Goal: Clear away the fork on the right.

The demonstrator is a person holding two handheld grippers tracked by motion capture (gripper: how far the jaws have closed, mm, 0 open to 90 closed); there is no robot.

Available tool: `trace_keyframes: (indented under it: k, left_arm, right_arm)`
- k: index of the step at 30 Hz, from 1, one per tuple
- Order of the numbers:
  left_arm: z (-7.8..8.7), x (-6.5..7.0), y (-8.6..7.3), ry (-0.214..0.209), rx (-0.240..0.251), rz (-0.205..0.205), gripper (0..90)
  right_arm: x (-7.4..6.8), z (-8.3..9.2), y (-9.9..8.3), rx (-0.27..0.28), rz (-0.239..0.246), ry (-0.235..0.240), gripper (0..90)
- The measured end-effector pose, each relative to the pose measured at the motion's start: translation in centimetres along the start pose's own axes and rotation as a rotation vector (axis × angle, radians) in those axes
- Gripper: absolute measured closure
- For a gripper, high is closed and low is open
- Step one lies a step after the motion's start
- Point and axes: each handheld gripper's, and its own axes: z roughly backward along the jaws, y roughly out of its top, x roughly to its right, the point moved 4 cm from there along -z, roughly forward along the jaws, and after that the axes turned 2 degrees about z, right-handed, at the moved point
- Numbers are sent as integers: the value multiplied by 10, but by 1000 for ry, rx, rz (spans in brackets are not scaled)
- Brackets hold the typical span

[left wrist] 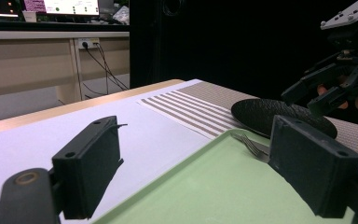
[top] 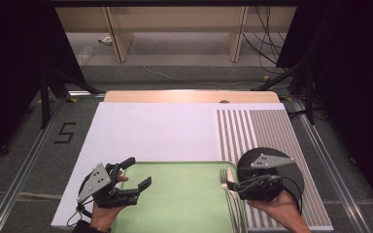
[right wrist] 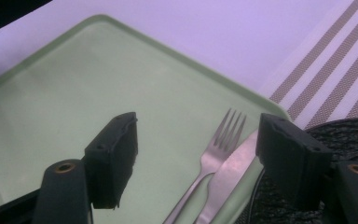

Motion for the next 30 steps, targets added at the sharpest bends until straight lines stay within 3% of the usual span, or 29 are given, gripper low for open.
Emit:
trace_keyframes:
  k: [15, 30]
  left_arm:
    - [0, 0, 0, 0, 1, 1, 161]
    - [0, 0, 0, 1, 2, 1, 161]
  right_arm:
    - [15, 15, -3, 67, -41, -21, 209]
    - [29, 28, -11, 105, -92, -63, 201]
